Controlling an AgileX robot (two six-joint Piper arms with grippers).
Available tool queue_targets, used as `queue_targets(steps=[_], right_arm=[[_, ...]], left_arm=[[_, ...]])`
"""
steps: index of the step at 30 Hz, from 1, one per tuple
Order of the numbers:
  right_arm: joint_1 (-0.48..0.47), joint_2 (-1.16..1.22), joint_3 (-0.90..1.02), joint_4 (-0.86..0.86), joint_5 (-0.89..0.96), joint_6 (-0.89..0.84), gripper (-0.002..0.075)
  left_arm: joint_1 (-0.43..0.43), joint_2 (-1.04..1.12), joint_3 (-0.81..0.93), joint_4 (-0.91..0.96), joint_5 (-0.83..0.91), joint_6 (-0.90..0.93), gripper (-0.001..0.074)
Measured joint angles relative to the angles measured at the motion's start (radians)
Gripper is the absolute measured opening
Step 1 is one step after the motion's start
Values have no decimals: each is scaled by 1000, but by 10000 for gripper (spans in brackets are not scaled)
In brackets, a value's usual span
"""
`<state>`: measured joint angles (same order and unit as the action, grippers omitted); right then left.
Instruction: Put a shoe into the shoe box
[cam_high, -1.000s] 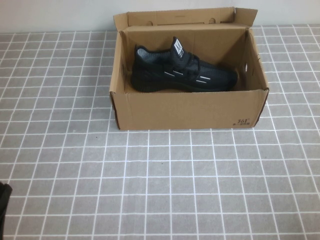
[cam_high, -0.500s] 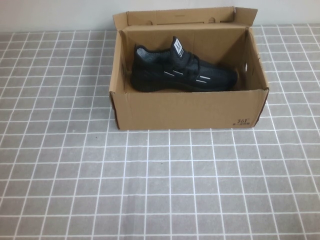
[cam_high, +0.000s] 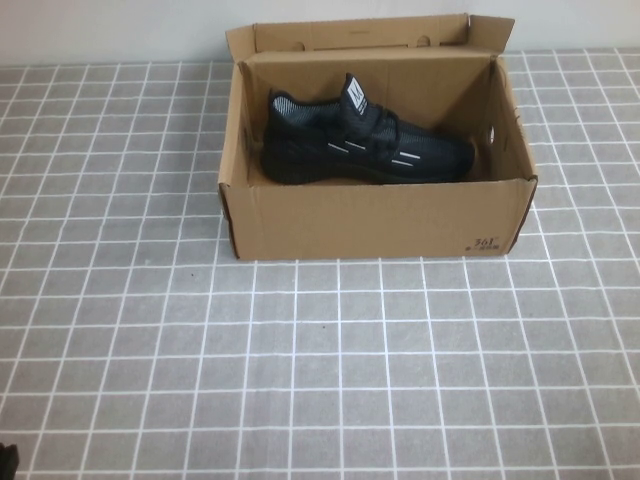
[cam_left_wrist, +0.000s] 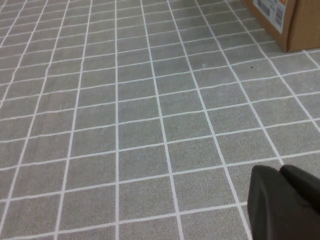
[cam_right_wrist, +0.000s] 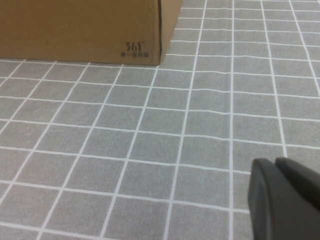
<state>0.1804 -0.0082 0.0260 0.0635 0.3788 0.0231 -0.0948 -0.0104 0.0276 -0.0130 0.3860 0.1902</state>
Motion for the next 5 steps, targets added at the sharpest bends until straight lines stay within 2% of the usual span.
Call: queue_targets(steps=[5], right_arm=[[0, 0, 0, 0, 0, 0, -16]], left_arm=[[0, 0, 0, 0, 2, 0, -1]])
